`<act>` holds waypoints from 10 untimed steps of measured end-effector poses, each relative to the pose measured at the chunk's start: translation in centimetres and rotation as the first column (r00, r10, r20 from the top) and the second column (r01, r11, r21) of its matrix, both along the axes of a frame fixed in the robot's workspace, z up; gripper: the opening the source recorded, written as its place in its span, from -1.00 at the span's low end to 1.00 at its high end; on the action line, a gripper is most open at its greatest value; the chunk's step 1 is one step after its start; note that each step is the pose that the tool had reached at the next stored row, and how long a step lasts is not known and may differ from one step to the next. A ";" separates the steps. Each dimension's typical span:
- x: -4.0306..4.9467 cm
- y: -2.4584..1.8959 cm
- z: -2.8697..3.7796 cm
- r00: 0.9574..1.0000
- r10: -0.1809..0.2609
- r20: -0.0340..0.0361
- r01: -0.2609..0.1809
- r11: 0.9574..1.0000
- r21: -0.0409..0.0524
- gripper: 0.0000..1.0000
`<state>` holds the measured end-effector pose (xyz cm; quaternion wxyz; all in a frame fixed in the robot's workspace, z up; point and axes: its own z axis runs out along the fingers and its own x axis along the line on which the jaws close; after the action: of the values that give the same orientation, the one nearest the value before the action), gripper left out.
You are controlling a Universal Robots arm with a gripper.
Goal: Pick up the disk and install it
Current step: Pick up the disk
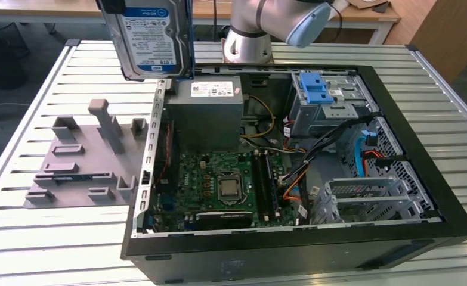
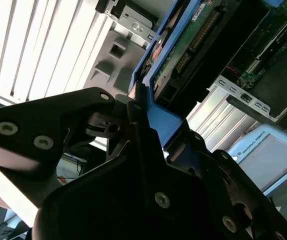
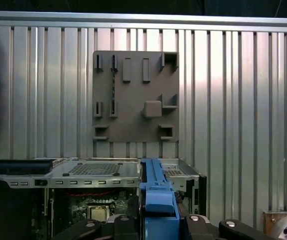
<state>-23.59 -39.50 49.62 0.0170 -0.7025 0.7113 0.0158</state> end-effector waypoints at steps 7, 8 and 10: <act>0.58 -0.90 -0.01 1.000 0.000 0.000 0.000 1.000 0.000 -0.27; 0.71 -0.94 -0.01 1.000 0.000 0.000 0.000 1.000 0.000 -0.27; 0.90 -0.98 -0.01 1.000 0.000 0.000 0.000 1.000 0.000 -0.27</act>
<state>-22.69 -40.47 49.62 0.0169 -0.7024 0.7114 0.0157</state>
